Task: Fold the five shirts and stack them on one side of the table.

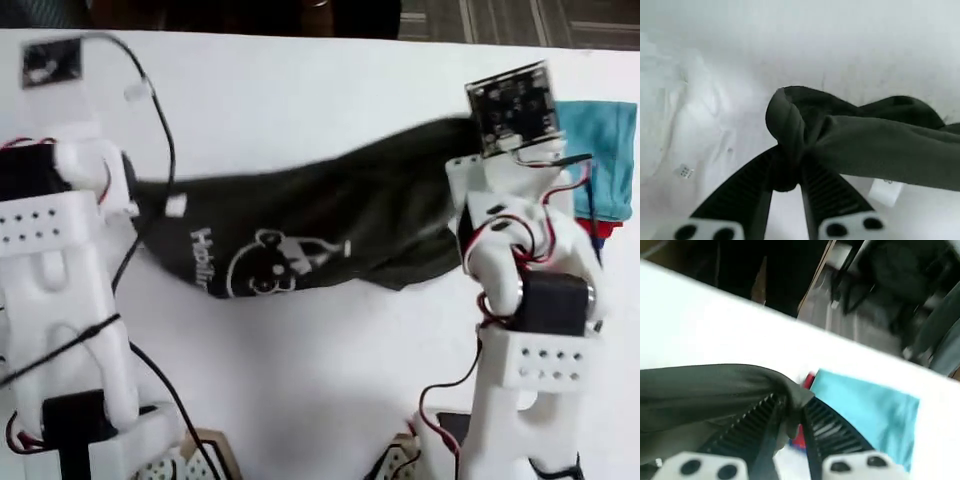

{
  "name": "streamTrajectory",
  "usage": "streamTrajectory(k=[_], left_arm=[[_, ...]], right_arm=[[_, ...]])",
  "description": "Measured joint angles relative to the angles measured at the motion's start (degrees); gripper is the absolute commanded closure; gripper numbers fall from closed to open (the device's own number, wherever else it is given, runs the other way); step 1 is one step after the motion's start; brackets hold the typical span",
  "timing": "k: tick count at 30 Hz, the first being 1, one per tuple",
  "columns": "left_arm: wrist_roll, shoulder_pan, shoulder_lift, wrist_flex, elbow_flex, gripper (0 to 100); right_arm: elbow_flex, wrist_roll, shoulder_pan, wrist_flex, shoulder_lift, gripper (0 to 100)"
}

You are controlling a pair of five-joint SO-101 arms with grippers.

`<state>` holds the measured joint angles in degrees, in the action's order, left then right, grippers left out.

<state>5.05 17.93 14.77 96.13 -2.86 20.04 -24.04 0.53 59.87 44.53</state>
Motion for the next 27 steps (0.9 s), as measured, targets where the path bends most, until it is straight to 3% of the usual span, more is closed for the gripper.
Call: streamTrajectory(k=[8, 11, 16, 21, 27], left_arm=[[-14.3, -0.4, 0.0, -11.5, 20.1, 97], [-16.1, -0.4, 0.0, -12.9, 20.7, 94], [-17.1, -0.4, 0.0, -13.3, 20.7, 77], [-24.3, 2.8, 0.0, -14.0, 19.5, 77], [-28.0, 8.4, 0.0, -14.2, 19.6, 77]], right_arm=[[7.6, 0.0, 0.0, 0.0, -0.1, 97.8], [7.7, 0.0, 0.0, 0.0, -0.1, 97.8], [7.9, 0.0, 0.0, 0.0, -0.1, 97.8], [7.9, 0.0, 0.0, 0.0, -0.1, 97.8], [8.9, 0.0, 0.0, 2.8, -0.1, 97.8]])
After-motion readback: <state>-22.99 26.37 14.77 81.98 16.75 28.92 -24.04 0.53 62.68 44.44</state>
